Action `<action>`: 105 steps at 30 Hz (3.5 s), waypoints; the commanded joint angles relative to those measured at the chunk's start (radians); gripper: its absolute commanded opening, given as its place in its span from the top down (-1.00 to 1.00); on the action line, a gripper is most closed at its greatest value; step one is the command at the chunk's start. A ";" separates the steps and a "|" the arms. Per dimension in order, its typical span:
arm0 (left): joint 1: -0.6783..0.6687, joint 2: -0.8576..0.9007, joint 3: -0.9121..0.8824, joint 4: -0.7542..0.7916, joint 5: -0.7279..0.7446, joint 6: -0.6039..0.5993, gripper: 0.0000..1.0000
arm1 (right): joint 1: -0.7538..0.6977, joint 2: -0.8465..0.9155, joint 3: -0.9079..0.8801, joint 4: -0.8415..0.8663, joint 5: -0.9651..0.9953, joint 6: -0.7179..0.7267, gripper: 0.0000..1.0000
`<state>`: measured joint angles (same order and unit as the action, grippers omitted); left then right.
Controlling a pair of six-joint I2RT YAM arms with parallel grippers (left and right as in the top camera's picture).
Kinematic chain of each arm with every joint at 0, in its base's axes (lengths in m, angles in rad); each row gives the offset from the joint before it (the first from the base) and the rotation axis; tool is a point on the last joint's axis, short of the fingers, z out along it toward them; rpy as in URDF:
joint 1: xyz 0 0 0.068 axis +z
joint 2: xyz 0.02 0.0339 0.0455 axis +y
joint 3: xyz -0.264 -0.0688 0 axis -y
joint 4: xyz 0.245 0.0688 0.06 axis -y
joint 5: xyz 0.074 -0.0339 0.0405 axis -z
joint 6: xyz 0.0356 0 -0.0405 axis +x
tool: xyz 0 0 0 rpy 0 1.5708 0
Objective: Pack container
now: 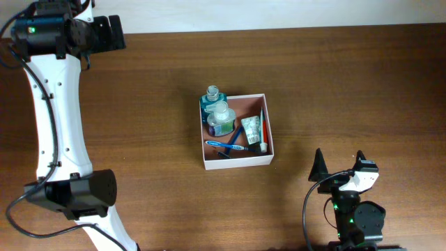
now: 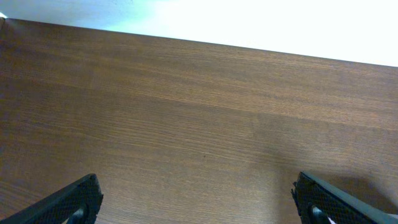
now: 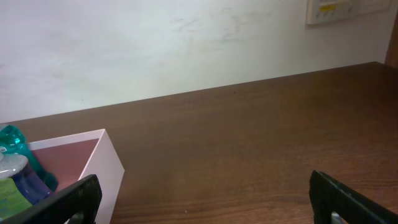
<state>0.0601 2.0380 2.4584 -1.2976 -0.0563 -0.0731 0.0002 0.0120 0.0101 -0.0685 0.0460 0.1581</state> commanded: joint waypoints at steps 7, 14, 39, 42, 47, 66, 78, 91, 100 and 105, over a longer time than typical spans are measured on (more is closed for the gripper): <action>0.000 -0.015 0.010 -0.002 0.008 -0.013 -0.99 | -0.009 -0.008 -0.005 -0.011 -0.009 0.007 -0.97; 0.000 -0.015 0.010 -0.002 0.008 -0.013 -0.99 | -0.009 -0.008 -0.005 -0.011 -0.009 0.007 -0.97; 0.000 -0.015 0.010 -0.017 0.008 -0.013 -0.99 | -0.009 -0.008 -0.005 -0.011 -0.009 0.007 -0.97; 0.000 -0.011 0.010 -0.021 0.008 -0.013 -0.99 | -0.009 -0.008 -0.005 -0.011 -0.009 0.007 -0.97; 0.024 -0.063 0.010 -0.053 0.008 -0.013 -0.99 | -0.009 -0.008 -0.005 -0.011 -0.009 0.007 -0.97; -0.020 -0.650 -0.105 -0.181 -0.054 -0.013 -0.99 | -0.009 -0.008 -0.005 -0.011 -0.009 0.007 -0.97; -0.025 -1.378 -1.101 0.384 -0.083 -0.013 -0.99 | -0.009 -0.009 -0.005 -0.011 -0.009 0.007 -0.97; -0.025 -1.866 -1.983 1.063 -0.080 -0.013 -0.99 | -0.009 -0.008 -0.005 -0.011 -0.009 0.007 -0.97; -0.025 -2.033 -2.233 1.257 -0.075 -0.013 -0.99 | -0.009 -0.008 -0.005 -0.011 -0.009 0.007 -0.97; -0.025 -2.033 -2.322 1.368 -0.064 -0.013 -0.99 | -0.009 -0.008 -0.005 -0.011 -0.009 0.007 -0.97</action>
<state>0.0402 0.0147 0.1864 0.0269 -0.1314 -0.0765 -0.0006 0.0109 0.0101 -0.0711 0.0353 0.1581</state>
